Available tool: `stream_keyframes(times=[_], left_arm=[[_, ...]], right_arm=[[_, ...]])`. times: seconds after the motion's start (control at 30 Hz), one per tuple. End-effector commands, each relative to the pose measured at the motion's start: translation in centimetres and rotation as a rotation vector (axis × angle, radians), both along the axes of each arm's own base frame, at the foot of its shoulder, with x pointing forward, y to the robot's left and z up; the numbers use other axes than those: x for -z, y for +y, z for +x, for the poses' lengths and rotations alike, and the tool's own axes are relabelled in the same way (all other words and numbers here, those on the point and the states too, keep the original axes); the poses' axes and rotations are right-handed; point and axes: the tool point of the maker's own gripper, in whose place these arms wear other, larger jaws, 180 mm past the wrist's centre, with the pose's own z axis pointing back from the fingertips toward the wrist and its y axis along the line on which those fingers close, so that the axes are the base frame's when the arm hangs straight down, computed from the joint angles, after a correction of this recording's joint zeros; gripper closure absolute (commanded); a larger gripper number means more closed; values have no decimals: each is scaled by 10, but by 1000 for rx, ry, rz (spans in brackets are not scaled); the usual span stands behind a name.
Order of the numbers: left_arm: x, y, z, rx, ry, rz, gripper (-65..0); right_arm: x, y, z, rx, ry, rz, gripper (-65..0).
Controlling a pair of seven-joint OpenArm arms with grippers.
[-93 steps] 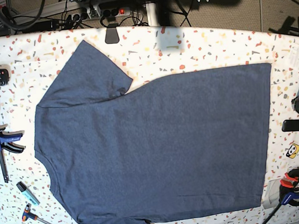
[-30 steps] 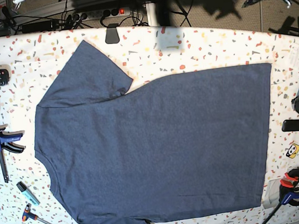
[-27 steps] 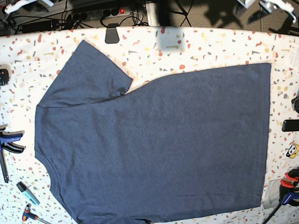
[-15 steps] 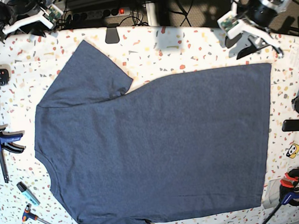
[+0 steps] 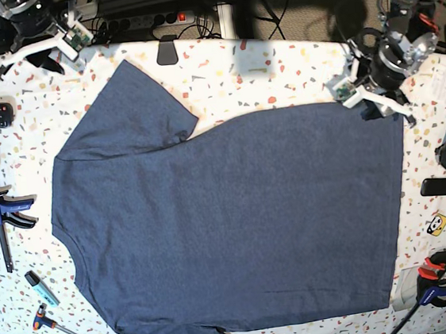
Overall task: Fold the T-shirt properly
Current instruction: 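Grasp the shirt's shoulder edges with left and right grippers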
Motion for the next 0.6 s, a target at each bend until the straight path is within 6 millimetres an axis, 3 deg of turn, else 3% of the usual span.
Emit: stream_keyframes(times=[0.0,0.17,0.57], left_arm=[[-3,14,0,2,-3,39,-232],[-5,37,-2,1,19,70,-232],[-9,27,2,24,1,15,-232]], right_arm=[[-10,0,6,6,-48,1,-180],[-15,-5,10,35,-83,-1,-180],[-16,-7,10,44,-86,-2,-180]])
